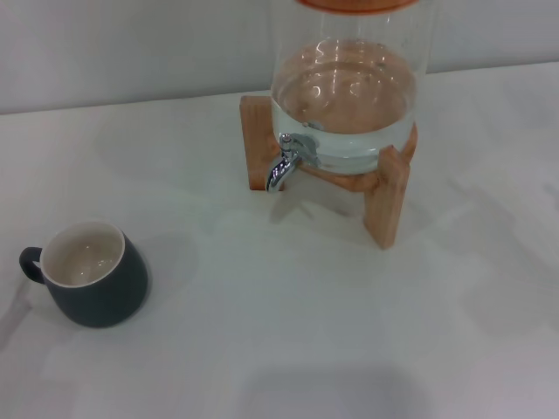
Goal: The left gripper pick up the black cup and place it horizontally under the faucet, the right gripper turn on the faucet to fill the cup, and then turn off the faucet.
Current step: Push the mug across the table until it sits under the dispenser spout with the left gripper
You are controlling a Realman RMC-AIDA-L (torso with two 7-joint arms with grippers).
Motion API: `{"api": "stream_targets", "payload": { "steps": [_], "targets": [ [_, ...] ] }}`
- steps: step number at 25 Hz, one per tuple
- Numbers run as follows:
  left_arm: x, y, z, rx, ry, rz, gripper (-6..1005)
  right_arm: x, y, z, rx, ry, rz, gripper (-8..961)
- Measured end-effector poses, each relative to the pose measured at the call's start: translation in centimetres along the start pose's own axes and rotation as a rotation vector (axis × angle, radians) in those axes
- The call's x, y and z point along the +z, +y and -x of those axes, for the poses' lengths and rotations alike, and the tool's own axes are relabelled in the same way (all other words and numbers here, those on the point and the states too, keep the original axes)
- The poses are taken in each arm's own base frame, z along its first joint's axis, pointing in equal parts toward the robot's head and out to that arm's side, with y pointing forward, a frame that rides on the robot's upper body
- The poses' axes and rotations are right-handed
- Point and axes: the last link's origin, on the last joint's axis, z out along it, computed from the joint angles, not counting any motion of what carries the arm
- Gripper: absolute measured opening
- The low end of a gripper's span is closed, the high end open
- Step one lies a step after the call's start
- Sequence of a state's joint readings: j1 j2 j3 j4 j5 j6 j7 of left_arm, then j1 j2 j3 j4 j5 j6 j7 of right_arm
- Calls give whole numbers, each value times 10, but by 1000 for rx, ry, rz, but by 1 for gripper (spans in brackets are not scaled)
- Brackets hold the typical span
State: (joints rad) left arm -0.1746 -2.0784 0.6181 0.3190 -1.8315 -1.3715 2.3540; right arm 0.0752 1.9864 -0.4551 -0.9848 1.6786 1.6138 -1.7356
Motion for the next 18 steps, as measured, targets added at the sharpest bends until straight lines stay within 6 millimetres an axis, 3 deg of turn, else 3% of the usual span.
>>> {"api": "stream_targets", "payload": {
  "steps": [18],
  "targets": [
    [21,3,21,21,-146,-2,854,1,1,2,2,-11,6,719]
  ]
}}
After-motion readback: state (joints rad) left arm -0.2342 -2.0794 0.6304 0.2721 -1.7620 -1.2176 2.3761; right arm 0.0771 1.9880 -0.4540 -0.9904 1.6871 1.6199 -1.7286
